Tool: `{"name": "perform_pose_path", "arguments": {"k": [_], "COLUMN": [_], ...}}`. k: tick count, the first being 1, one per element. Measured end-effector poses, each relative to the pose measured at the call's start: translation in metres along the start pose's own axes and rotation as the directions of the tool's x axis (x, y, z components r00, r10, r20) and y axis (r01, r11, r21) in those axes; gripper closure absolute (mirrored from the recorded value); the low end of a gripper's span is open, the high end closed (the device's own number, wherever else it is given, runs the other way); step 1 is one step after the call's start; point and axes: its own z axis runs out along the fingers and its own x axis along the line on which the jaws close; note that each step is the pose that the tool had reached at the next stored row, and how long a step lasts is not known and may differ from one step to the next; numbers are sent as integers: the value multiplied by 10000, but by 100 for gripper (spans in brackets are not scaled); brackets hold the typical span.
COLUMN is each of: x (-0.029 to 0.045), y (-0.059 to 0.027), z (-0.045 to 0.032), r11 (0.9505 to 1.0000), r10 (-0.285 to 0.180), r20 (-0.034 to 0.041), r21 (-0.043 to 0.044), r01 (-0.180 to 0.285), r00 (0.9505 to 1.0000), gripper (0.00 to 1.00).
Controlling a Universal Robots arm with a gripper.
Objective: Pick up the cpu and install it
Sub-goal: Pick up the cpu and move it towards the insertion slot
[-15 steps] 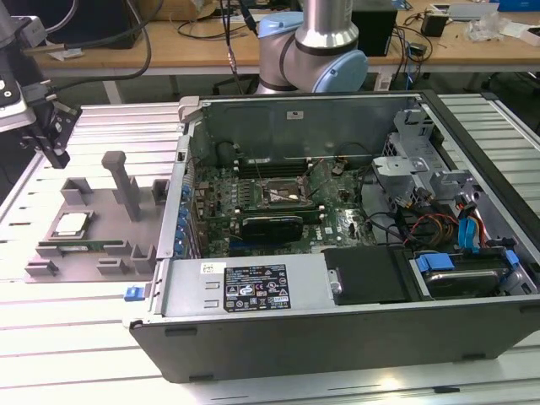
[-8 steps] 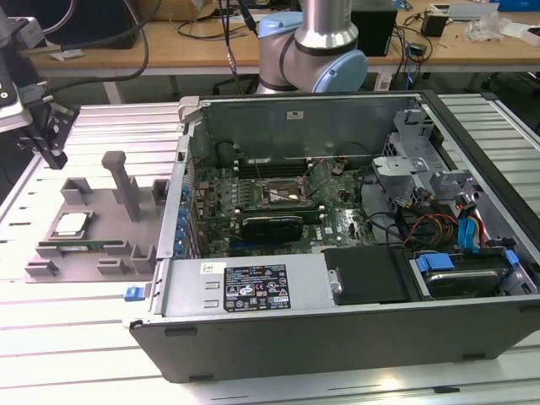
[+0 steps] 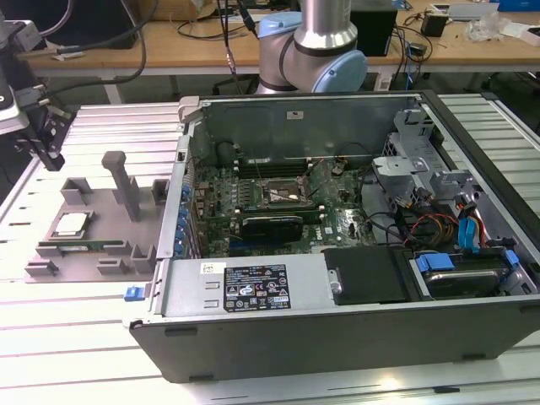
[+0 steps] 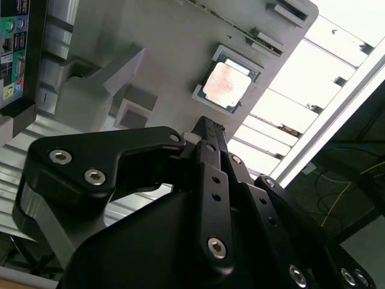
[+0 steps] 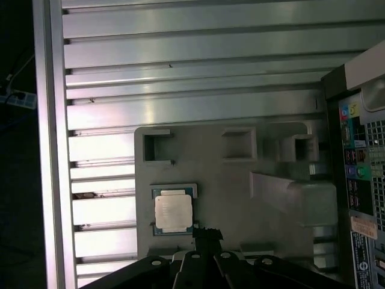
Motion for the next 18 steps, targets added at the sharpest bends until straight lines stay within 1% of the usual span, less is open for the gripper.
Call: {"name": "perform_pose_path", "arguments": {"k": [10, 14, 16, 18], "x": [69, 119, 135, 139], "y": [-9, -17, -25, -38], "z": [101, 183, 230, 256], "r11": [10000, 10000, 10000, 10000], "r10": [1, 0, 0, 1], "r20": [0, -1, -1, -2], "r21": [0, 1, 0, 1], "r01": [-1, 0, 0, -1], "r00": [10000, 10000, 10000, 10000], "gripper": [89, 89, 89, 89]}}
